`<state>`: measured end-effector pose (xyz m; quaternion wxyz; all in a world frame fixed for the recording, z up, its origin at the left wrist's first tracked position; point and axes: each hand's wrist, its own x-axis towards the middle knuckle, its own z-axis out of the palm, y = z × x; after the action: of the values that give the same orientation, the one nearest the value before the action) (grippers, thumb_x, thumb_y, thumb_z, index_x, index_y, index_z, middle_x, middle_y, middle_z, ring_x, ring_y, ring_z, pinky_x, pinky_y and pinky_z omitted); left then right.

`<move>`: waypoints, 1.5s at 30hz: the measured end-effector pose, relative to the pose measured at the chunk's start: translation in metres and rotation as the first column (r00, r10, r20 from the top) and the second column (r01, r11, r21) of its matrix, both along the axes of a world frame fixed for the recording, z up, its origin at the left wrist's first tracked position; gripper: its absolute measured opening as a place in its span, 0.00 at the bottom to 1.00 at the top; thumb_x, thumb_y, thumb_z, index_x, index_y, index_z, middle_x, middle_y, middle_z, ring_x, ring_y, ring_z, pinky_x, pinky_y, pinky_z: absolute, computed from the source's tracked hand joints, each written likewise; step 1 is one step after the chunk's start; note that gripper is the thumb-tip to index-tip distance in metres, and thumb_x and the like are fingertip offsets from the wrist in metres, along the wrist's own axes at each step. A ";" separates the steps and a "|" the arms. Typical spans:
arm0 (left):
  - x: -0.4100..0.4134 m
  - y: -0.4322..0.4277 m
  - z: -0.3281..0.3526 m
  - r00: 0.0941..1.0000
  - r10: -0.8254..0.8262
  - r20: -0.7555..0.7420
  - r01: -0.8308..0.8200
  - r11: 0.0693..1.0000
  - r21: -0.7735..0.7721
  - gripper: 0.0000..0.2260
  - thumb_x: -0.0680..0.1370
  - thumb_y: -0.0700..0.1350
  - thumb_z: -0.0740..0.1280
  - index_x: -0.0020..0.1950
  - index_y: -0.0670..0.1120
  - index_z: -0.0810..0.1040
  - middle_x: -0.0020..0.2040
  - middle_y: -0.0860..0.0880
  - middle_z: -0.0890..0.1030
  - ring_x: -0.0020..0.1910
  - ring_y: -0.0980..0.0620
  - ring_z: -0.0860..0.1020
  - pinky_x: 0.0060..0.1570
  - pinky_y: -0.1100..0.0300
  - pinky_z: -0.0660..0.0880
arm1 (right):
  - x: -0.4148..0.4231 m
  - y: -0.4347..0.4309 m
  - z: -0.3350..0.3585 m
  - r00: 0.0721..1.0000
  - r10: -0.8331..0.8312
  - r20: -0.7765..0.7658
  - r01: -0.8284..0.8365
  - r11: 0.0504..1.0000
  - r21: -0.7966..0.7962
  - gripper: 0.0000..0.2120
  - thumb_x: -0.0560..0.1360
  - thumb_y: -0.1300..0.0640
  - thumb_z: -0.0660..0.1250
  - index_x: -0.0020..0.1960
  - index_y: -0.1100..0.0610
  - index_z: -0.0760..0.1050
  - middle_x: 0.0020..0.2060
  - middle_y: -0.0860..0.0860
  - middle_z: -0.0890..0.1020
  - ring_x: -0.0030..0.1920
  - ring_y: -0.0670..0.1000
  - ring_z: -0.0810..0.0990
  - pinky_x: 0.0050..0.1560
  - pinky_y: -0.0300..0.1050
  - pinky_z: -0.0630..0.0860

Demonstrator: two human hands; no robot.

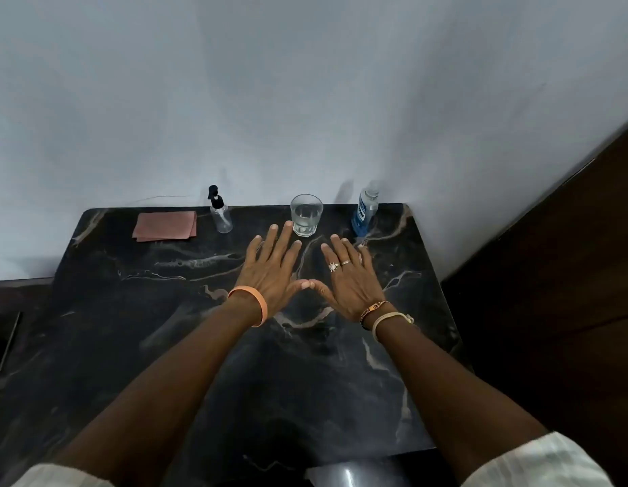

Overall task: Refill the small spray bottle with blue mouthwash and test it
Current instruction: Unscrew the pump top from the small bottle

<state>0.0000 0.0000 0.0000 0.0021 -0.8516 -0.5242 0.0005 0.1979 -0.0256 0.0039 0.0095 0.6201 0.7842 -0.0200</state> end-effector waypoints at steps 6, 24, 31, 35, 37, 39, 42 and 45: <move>0.001 -0.010 -0.019 1.000 -0.008 -0.021 0.007 0.999 -0.035 0.41 0.74 0.70 0.32 0.79 0.46 0.50 0.77 0.45 0.32 0.78 0.42 0.37 0.75 0.41 0.43 | 0.000 -0.011 -0.024 1.000 -0.006 -0.003 0.006 1.000 -0.014 0.39 0.78 0.31 0.45 0.78 0.57 0.55 0.78 0.58 0.55 0.78 0.59 0.53 0.76 0.62 0.51; -0.040 -0.049 -0.078 0.991 0.105 0.084 -0.080 0.962 -0.262 0.35 0.77 0.67 0.47 0.79 0.48 0.50 0.78 0.47 0.36 0.78 0.44 0.39 0.74 0.45 0.42 | -0.046 -0.041 -0.077 0.994 0.025 -0.106 -0.038 0.992 -0.123 0.36 0.79 0.34 0.48 0.77 0.58 0.59 0.77 0.57 0.59 0.77 0.58 0.56 0.75 0.61 0.54; -0.081 -0.066 -0.085 0.954 0.221 0.202 -0.120 0.901 -0.417 0.29 0.81 0.61 0.55 0.78 0.48 0.56 0.80 0.47 0.49 0.78 0.45 0.53 0.74 0.47 0.56 | -0.099 -0.049 -0.095 0.981 0.042 -0.188 -0.073 0.984 -0.162 0.28 0.81 0.42 0.56 0.75 0.57 0.63 0.76 0.58 0.62 0.76 0.59 0.59 0.74 0.61 0.55; -0.111 -0.062 -0.091 0.948 0.249 0.196 -0.132 0.873 -0.469 0.28 0.81 0.60 0.56 0.77 0.48 0.58 0.80 0.47 0.53 0.76 0.45 0.59 0.72 0.47 0.62 | -0.129 -0.045 -0.101 0.981 0.067 -0.183 -0.101 0.978 -0.183 0.28 0.82 0.42 0.56 0.75 0.57 0.64 0.75 0.58 0.64 0.75 0.59 0.61 0.74 0.61 0.57; -0.125 -0.056 -0.091 0.941 0.274 0.200 -0.139 0.850 -0.508 0.28 0.81 0.60 0.56 0.77 0.49 0.58 0.79 0.48 0.54 0.74 0.44 0.63 0.70 0.46 0.66 | -0.141 -0.040 -0.102 0.981 0.074 -0.180 -0.109 0.975 -0.193 0.28 0.82 0.42 0.54 0.75 0.57 0.64 0.75 0.57 0.64 0.75 0.58 0.60 0.74 0.60 0.57; -0.140 -0.047 -0.091 0.935 0.283 0.212 -0.139 0.844 -0.518 0.27 0.80 0.61 0.57 0.76 0.49 0.59 0.79 0.49 0.56 0.71 0.43 0.67 0.66 0.46 0.70 | -0.153 -0.031 -0.104 0.978 0.070 -0.194 -0.110 0.974 -0.201 0.28 0.82 0.42 0.54 0.75 0.57 0.63 0.75 0.57 0.63 0.75 0.58 0.60 0.74 0.59 0.56; -0.159 -0.029 -0.090 0.937 0.259 0.235 -0.112 0.858 -0.500 0.26 0.79 0.62 0.57 0.74 0.52 0.61 0.77 0.50 0.59 0.65 0.43 0.73 0.59 0.48 0.74 | -0.166 -0.015 -0.104 0.976 0.071 -0.207 -0.110 0.977 -0.183 0.28 0.82 0.41 0.55 0.75 0.57 0.64 0.75 0.56 0.64 0.75 0.57 0.61 0.74 0.58 0.57; -0.177 -0.001 -0.089 0.922 0.279 0.270 -0.124 0.870 -0.478 0.26 0.79 0.63 0.57 0.73 0.52 0.63 0.74 0.50 0.64 0.65 0.45 0.74 0.59 0.48 0.75 | -0.177 0.011 -0.101 0.962 0.040 -0.271 -0.084 0.985 -0.152 0.27 0.81 0.42 0.58 0.73 0.57 0.66 0.73 0.56 0.67 0.72 0.57 0.65 0.71 0.55 0.61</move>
<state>-0.1767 -0.0015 -0.0891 -0.2838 -0.7560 -0.5895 -0.0201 0.0210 -0.0142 -0.0975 -0.0453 0.5841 0.7931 -0.1666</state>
